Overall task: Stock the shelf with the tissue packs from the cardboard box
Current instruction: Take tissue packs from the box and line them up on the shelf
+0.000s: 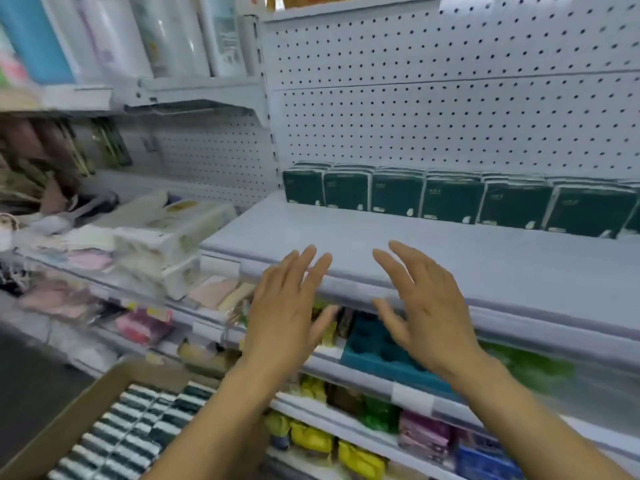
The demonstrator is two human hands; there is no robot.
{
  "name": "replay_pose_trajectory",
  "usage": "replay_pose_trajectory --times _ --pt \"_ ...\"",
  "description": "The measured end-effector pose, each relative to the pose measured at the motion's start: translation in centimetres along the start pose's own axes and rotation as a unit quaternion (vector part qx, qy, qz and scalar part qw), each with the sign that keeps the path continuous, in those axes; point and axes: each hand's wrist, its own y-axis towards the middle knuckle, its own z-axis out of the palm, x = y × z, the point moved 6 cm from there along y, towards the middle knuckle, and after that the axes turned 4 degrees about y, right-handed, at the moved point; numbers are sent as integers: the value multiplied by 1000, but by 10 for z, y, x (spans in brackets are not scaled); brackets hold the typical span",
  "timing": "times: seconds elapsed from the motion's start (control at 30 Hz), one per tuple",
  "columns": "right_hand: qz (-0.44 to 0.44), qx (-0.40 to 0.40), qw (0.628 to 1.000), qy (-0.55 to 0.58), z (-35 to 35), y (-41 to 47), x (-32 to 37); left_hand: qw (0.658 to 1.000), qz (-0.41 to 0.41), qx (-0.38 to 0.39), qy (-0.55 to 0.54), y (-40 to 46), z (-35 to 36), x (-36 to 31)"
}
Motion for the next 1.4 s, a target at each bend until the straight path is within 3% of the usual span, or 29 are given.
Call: replay_pose_trajectory --times 0.27,0.6,0.83,1.03,1.27,1.4 --pt "-18 99 993 56 101 -39 178 987 -99 125 28 -168 -26 144" --pt "-39 241 962 121 229 -64 294 933 -263 247 4 -308 -11 285" --pt "-37 370 919 128 347 -73 317 878 -327 348 -23 -352 52 353" --pt "9 498 861 105 437 -95 310 832 -340 431 -82 -371 133 397" --pt "7 552 831 58 510 -115 303 775 -325 513 -177 -410 209 409" --pt "-25 556 830 16 535 -122 311 764 -293 540 -197 -433 234 413"
